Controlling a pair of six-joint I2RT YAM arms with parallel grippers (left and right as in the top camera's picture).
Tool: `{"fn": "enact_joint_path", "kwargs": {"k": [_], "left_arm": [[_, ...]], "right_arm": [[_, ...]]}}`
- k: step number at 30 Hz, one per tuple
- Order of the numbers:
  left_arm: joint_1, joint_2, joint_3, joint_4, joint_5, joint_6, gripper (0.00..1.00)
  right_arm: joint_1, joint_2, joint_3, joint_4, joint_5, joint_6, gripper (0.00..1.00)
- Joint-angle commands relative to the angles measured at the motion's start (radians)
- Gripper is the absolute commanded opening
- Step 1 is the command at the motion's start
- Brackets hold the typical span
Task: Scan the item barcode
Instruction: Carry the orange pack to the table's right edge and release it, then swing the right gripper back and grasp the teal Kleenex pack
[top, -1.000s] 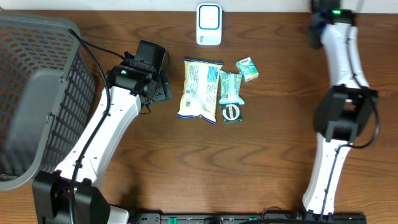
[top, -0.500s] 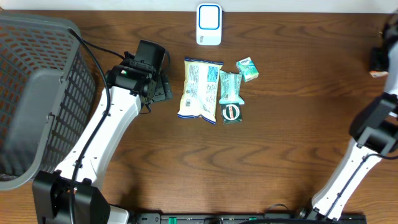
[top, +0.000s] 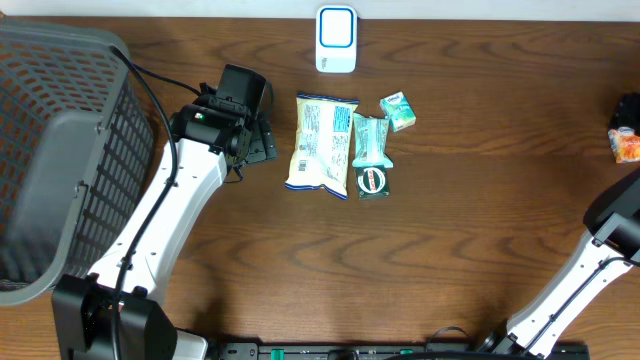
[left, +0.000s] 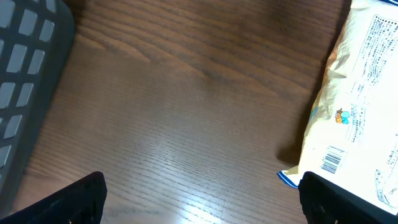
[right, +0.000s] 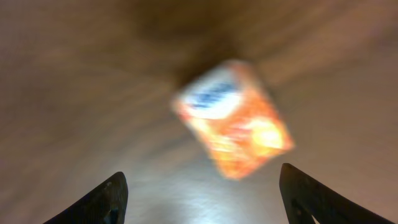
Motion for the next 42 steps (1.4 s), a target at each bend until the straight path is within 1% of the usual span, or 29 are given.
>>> {"fn": "enact_joint_path", "kwargs": {"k": [1, 4, 6, 9, 10, 11, 12, 17, 19, 21, 23, 24, 25, 27, 31, 33, 35, 37, 42], "left_arm": [[0.002, -0.009, 0.005, -0.005, -0.016, 0.006, 0.98], [0.002, -0.009, 0.005, -0.005, -0.016, 0.006, 0.98], [0.002, -0.009, 0.005, -0.005, -0.016, 0.006, 0.98], [0.002, -0.009, 0.005, -0.005, -0.016, 0.006, 0.97], [0.002, -0.009, 0.005, -0.005, -0.016, 0.006, 0.98], [0.002, -0.009, 0.005, -0.005, -0.016, 0.006, 0.98], [0.002, -0.009, 0.005, -0.005, -0.016, 0.006, 0.98], [0.002, -0.009, 0.005, -0.005, -0.016, 0.006, 0.98], [0.002, -0.009, 0.005, -0.005, -0.016, 0.006, 0.98], [0.002, -0.009, 0.005, -0.005, -0.016, 0.006, 0.98], [0.002, -0.009, 0.005, -0.005, -0.016, 0.006, 0.98], [0.002, -0.009, 0.005, -0.005, -0.016, 0.006, 0.98], [0.002, -0.009, 0.005, -0.005, -0.016, 0.006, 0.97], [0.002, -0.009, 0.005, -0.005, -0.016, 0.006, 0.98], [0.002, -0.009, 0.005, -0.005, -0.016, 0.006, 0.98], [0.002, -0.009, 0.005, -0.005, -0.016, 0.006, 0.98], [0.002, -0.009, 0.005, -0.005, -0.016, 0.006, 0.98], [0.002, -0.009, 0.005, -0.005, -0.016, 0.006, 0.98], [0.002, -0.009, 0.005, -0.005, -0.016, 0.006, 0.98]], "right_arm": [[0.027, -0.006, 0.015, -0.004, -0.352, 0.024, 0.72], [0.053, -0.006, 0.015, -0.009, -0.53, 0.024, 0.71], [0.08, -0.006, 0.015, -0.024, -0.605, 0.024, 0.71], [0.124, -0.006, 0.015, -0.057, -0.623, 0.024, 0.73], [0.141, -0.006, 0.015, -0.068, -0.623, 0.024, 0.75], [0.164, -0.006, 0.015, -0.085, -0.623, 0.024, 0.8], [0.184, -0.006, 0.015, -0.099, -0.622, 0.023, 0.82], [0.295, -0.006, 0.003, -0.101, -0.62, 0.024, 0.81], [0.347, -0.006, -0.007, -0.083, -0.603, 0.024, 0.78], [0.397, -0.006, -0.018, -0.059, -0.567, 0.024, 0.78], [0.454, -0.006, -0.032, -0.033, -0.507, 0.024, 0.82], [0.479, -0.006, -0.039, -0.021, -0.473, 0.024, 0.88], [0.502, -0.006, -0.048, -0.006, -0.438, 0.024, 0.92], [0.549, -0.006, -0.076, 0.026, -0.368, 0.024, 0.93], [0.615, -0.006, -0.146, 0.097, -0.283, 0.024, 0.9], [0.641, -0.006, -0.188, 0.141, -0.248, 0.024, 0.85], [0.661, -0.006, -0.229, 0.178, -0.241, 0.024, 0.86], [0.679, -0.006, -0.257, 0.193, -0.241, 0.024, 0.88], [0.699, -0.006, -0.29, 0.201, -0.264, 0.024, 0.91]]}}
